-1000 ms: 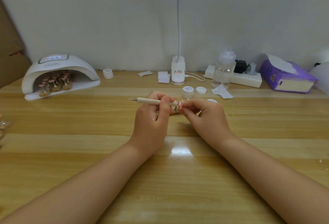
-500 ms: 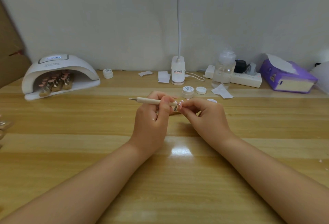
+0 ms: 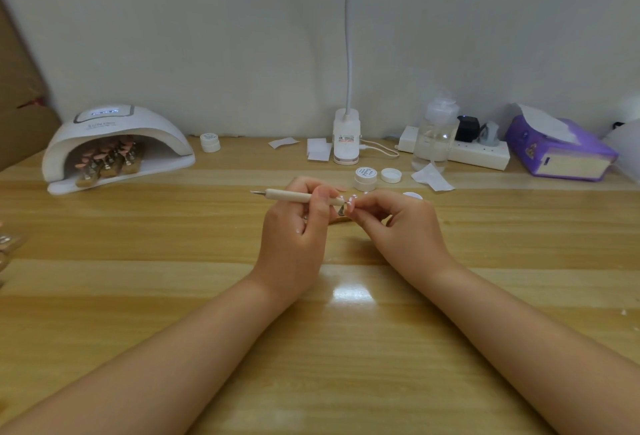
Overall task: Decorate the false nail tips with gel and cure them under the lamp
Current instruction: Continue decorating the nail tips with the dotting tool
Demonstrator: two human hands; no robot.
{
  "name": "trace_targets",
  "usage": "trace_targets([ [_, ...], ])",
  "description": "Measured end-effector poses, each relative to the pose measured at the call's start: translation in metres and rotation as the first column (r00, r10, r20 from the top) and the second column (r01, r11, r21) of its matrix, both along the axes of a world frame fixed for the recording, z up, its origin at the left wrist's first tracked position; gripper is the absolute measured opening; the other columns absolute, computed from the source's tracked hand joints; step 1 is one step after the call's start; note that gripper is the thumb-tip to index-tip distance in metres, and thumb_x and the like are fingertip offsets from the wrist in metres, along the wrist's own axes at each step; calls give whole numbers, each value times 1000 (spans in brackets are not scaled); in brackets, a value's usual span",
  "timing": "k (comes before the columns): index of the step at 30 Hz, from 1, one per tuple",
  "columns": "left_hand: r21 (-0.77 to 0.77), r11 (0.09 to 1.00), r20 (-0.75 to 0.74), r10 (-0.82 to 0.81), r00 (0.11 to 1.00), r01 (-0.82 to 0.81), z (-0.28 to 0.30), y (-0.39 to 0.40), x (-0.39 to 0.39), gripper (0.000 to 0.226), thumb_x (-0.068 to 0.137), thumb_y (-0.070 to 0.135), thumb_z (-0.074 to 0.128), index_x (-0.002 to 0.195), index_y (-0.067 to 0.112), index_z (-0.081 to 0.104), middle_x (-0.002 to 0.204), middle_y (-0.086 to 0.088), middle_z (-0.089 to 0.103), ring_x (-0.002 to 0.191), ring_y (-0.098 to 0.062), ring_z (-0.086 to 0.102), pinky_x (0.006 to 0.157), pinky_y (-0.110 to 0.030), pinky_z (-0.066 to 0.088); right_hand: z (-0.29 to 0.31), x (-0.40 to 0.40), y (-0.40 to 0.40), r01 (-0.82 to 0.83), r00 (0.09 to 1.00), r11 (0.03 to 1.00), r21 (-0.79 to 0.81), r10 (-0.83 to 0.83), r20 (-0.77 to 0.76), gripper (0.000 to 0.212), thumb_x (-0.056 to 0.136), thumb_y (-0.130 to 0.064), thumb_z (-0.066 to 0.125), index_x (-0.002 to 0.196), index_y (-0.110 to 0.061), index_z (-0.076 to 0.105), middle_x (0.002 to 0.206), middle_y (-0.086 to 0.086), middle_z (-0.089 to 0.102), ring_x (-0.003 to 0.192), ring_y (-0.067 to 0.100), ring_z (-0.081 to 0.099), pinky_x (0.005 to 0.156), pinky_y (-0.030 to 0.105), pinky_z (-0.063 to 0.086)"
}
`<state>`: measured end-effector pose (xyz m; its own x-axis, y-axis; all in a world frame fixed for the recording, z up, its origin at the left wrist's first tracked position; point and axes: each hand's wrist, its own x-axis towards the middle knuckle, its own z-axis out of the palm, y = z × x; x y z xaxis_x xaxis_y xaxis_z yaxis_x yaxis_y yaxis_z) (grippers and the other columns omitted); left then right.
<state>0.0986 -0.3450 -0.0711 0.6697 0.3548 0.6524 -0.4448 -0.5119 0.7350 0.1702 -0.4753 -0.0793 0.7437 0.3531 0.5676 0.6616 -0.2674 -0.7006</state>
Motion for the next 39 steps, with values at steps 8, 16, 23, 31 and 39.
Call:
trace_targets([
  [8,-17,1000,-2,-19,1000,19,0,-1,0,20,94,26,42,81,31,56,74,23,65,70,4,63,65,-18,52,0,0,0,5,1000,1000,5,-5,20,3,80,-18,74,80,-21,74,64,-14,65,63,-3,57,58,6,37],
  [16,-43,999,31,2,1000,-1,0,1,0,19,93,35,42,81,34,56,71,16,64,68,-2,62,64,-17,50,1,-1,0,-2,1000,1000,7,2,27,1,80,-18,73,81,-18,74,66,-11,67,63,-2,57,59,6,38],
  [23,-67,998,69,1,998,3,1,1,-1,23,91,41,38,81,31,56,70,14,62,66,-2,59,63,-23,49,2,-1,0,4,1000,999,36,-4,4,4,80,-15,73,82,-20,74,63,-27,60,61,-9,57,57,3,37],
  [31,-58,998,16,-30,999,31,-1,-1,0,20,94,28,41,80,29,56,72,20,64,68,0,62,63,-14,49,2,-1,1,9,1000,1000,16,-9,-9,6,81,-15,73,83,-21,74,66,-23,63,63,-7,58,58,5,38],
  [39,-37,999,-6,-30,1000,30,0,-2,-1,21,94,26,42,80,32,56,76,22,65,71,2,63,68,-29,55,2,0,1,25,1000,1000,9,-25,-10,6,80,-16,74,84,-20,74,66,-18,63,63,-6,57,58,5,37],
])
